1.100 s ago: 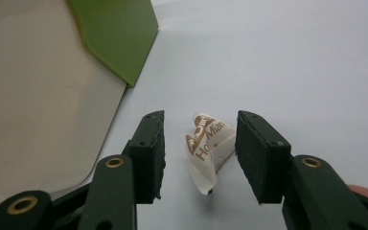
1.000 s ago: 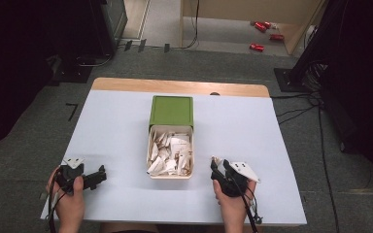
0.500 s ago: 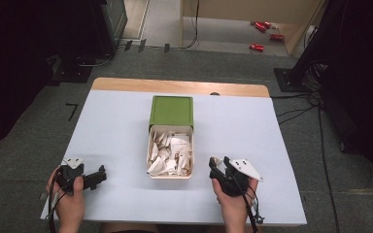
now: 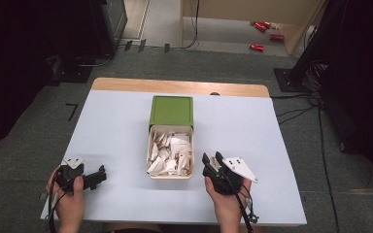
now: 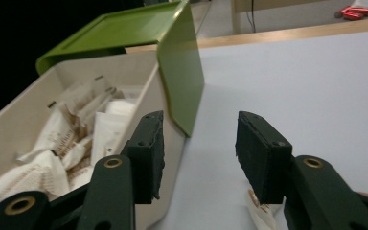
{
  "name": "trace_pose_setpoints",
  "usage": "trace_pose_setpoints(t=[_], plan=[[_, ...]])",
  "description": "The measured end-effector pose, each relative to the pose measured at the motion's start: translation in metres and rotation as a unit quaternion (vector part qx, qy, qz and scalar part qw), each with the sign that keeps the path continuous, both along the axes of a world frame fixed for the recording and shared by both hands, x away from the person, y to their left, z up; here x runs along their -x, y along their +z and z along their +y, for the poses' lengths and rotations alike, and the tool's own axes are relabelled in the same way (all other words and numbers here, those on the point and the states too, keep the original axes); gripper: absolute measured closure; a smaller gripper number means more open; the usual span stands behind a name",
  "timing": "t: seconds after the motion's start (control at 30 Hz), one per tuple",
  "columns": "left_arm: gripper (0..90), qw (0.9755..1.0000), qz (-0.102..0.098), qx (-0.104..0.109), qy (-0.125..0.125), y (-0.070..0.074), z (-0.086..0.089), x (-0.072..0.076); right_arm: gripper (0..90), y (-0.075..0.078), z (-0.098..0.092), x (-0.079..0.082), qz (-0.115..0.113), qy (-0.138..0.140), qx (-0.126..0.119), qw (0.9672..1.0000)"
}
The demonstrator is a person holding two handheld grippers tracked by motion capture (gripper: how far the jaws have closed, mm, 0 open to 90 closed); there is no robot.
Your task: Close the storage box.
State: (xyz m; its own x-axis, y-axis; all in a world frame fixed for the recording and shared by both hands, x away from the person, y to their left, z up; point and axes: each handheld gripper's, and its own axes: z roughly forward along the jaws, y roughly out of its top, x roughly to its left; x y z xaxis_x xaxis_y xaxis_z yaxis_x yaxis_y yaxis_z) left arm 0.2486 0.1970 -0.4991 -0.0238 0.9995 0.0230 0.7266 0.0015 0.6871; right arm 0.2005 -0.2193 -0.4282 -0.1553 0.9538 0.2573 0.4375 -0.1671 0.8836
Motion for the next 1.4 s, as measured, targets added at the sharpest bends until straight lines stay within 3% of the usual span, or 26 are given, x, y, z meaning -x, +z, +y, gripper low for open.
trace_pose_setpoints(t=[0.27,0.6,1.1,1.4], plan=[[0.0,1.0,0.0,0.0,0.0,0.0,0.0,0.0,52.9,0.005,0.011,-0.001,0.001,0.022,0.016,0.9996],[0.0,1.0,0.0,0.0,0.0,0.0,0.0,0.0,53.7,0.005,0.028,0.0,0.012,0.047,0.006,0.9988],[0.0,1.0,0.0,0.0,0.0,0.0,0.0,0.0,61.0,-0.018,0.04,-0.004,0.048,0.056,0.01,0.9972],[0.0,1.0,0.0,0.0,0.0,0.0,0.0,0.0,65.8,-0.029,0.044,-0.005,0.054,0.06,0.02,0.9965]])
